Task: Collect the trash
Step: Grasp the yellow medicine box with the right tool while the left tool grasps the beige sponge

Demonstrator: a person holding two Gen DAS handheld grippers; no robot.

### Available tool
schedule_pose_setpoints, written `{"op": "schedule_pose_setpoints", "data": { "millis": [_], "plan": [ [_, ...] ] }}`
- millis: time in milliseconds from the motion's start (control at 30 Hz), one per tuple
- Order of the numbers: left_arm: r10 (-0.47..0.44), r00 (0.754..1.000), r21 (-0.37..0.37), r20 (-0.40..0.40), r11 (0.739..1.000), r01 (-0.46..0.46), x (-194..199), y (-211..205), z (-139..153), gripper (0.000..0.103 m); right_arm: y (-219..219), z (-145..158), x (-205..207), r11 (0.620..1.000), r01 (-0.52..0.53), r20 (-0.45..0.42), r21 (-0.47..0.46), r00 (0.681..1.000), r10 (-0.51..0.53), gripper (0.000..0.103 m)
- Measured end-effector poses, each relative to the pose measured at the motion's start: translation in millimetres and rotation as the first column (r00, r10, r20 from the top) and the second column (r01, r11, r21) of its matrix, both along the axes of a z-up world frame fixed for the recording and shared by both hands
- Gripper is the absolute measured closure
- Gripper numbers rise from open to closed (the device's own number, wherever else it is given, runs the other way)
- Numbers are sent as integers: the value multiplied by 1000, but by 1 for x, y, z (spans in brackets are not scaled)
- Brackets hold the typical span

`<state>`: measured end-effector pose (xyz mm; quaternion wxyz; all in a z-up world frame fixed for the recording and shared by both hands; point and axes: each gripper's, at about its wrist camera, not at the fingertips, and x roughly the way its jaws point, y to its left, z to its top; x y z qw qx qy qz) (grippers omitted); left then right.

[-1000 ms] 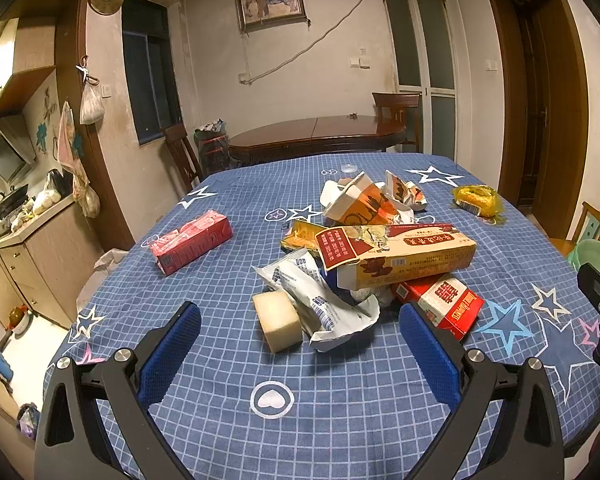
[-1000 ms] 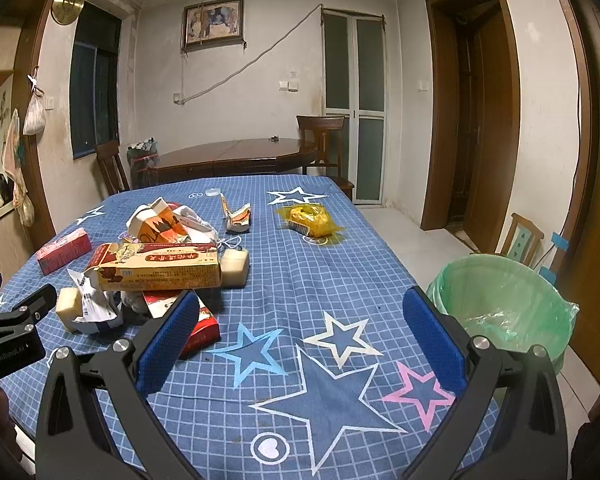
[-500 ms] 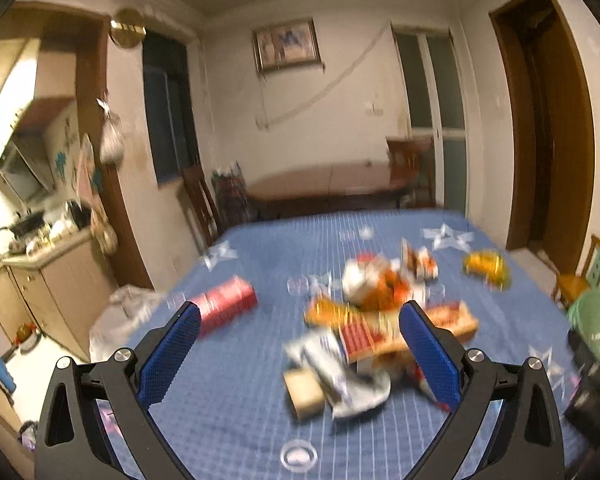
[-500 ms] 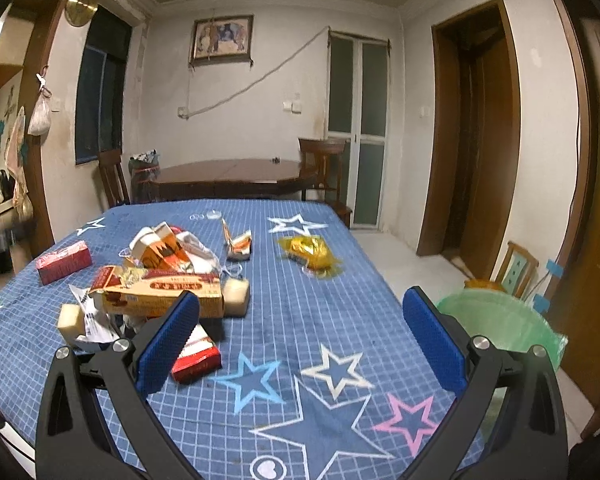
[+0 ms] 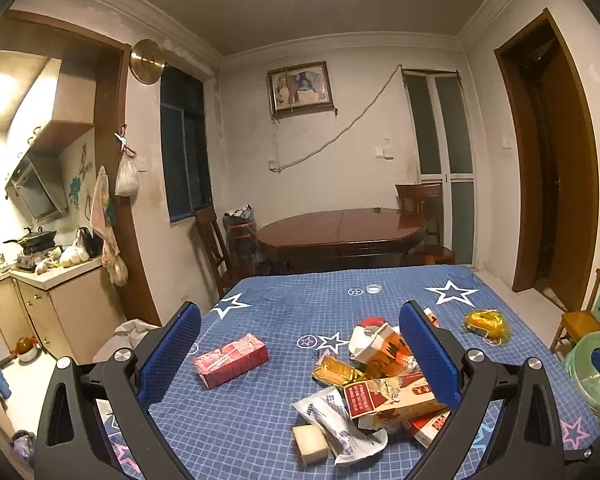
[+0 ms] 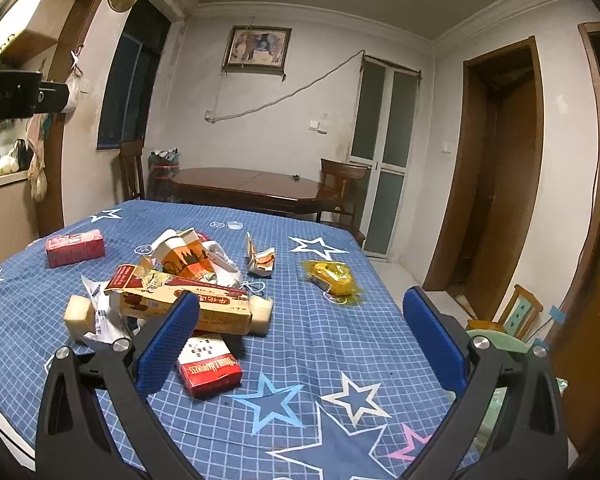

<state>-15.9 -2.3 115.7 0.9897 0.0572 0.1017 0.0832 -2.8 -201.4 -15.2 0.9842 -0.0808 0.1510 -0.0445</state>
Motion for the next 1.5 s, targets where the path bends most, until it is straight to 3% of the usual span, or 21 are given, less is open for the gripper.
{"op": "schedule_pose_setpoints", "data": {
  "millis": [600,733,933,1100,1167,1267,1333,1400,1467,1500],
  "plan": [
    [19,1000,0,-24,1000,-19,25,6,-4,4,1,-13,20,1000,-9,-73,2,997,9,5],
    [9,997,-17,-82,1000,-10,40,27,-19,4,-6,-17,26,1000,-3,-103,21,995,5,5],
    [-5,968,-82,-252,996,-16,66,88,-68,4,-13,-25,39,1000,-14,-161,27,987,18,5],
    [-7,939,-92,-345,995,-27,71,116,-109,4,-4,-31,51,997,-83,-209,3,975,82,5],
    [-29,929,-83,-370,997,-2,73,117,-120,4,3,-30,58,987,-163,-237,-8,959,157,5],
    [-57,914,-57,-401,998,37,78,111,-133,4,14,-26,81,937,-348,-306,-17,894,326,5],
    [-89,900,-61,-427,996,70,84,104,-139,4,19,-21,104,872,-488,-344,-42,826,446,5],
    [-134,879,-84,-458,991,108,92,101,-146,4,24,-17,127,775,-629,-412,-51,721,558,5],
    [-156,863,-98,-480,987,124,99,99,-151,4,33,-19,150,648,-760,-523,-58,576,629,5],
    [-157,858,-101,-489,987,123,103,99,-155,4,37,-23,158,603,-796,-566,-59,524,636,5]
  ]
}}
